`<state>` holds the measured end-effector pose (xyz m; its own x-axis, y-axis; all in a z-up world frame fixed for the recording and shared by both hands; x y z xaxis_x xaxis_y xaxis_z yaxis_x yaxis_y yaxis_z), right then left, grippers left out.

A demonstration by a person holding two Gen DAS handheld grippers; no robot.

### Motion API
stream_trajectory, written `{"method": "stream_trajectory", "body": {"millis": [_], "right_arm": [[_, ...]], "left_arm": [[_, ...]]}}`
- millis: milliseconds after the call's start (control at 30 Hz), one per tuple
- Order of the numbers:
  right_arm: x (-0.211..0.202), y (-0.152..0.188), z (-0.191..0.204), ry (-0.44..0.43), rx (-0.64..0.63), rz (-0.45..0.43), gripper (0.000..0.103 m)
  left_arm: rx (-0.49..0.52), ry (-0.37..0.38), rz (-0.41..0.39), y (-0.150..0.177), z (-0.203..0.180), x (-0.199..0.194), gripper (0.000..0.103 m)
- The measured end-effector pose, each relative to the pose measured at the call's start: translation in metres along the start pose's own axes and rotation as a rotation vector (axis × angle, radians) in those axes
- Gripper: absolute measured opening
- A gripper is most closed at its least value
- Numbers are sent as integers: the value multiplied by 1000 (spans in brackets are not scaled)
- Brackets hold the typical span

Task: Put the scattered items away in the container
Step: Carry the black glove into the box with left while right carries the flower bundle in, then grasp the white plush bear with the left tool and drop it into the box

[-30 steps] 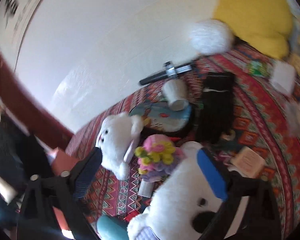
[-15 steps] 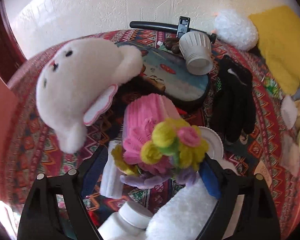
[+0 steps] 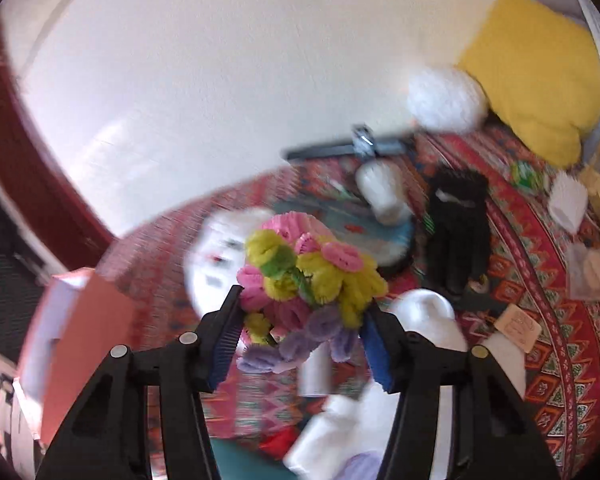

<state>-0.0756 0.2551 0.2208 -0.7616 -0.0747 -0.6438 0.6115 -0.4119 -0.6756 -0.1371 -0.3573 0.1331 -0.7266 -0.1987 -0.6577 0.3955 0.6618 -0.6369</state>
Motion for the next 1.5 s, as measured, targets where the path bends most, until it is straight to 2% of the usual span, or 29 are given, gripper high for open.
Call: {"method": "stream_trajectory", "body": {"millis": [133,233,300,333,367,467,533,667,767,800,900,1000,1133,1233,1300,1367,1500], "right_arm": [[-54,-4,128,-249,-172,-94,53],[-63,3,233,-376,-311,-109,53],[-54,2,294,-453,-350,-95,58],[-45,-2,322,-476,-351,-85,71],[-37,-6,344,-482,-350,-80,86],[-39,-12,380,-466,-354,-107,86],[-57,-8,382,-490,-371,-147,86],[-84,3,335,-439,-350,-213,86],[-103,6,266,-379,-258,-252,87],[-108,6,238,-354,-209,-265,88],[-127,1,138,-267,5,-322,100],[-139,-3,27,-165,249,-358,101],[-152,2,-88,-99,508,-382,101],[-148,10,-137,-100,637,-350,101],[-135,19,-160,-115,698,-305,102],[-115,29,-174,-139,742,-236,102],[-81,52,-190,-189,836,-131,102]], "left_arm": [[-20,-19,-19,-9,15,-1,85],[-21,-9,-16,-10,18,2,85],[-6,-5,-21,-13,18,-1,85],[1,-9,-28,-15,18,-2,85],[3,-12,-33,-16,19,-4,85],[4,-13,-43,-19,22,-8,85],[15,-10,-43,-20,20,-9,85],[21,14,-36,-17,12,-12,85],[51,40,-19,-5,-5,-14,85],[74,47,-15,1,-14,-16,85],[168,70,-6,25,-50,-23,85],[287,106,12,61,-95,-31,85],[463,192,81,131,-163,-37,85],[607,261,167,201,-213,-39,85],[709,315,242,254,-243,-40,85],[802,403,350,313,-271,-45,85],[898,534,560,418,-305,-60,85]]}}
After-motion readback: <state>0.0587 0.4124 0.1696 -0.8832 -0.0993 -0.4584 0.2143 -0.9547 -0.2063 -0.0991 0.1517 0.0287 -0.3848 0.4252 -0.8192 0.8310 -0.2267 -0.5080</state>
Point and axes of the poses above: each gripper's, at about its wrist camera, not at the fingertips, and x roughly the way its jaws point, z to its left, y to its underside, the point moved 10 cm from there along x, roughly the way its jaws point, and after that the axes turned 6 degrees about z, right-handed, at the moved point
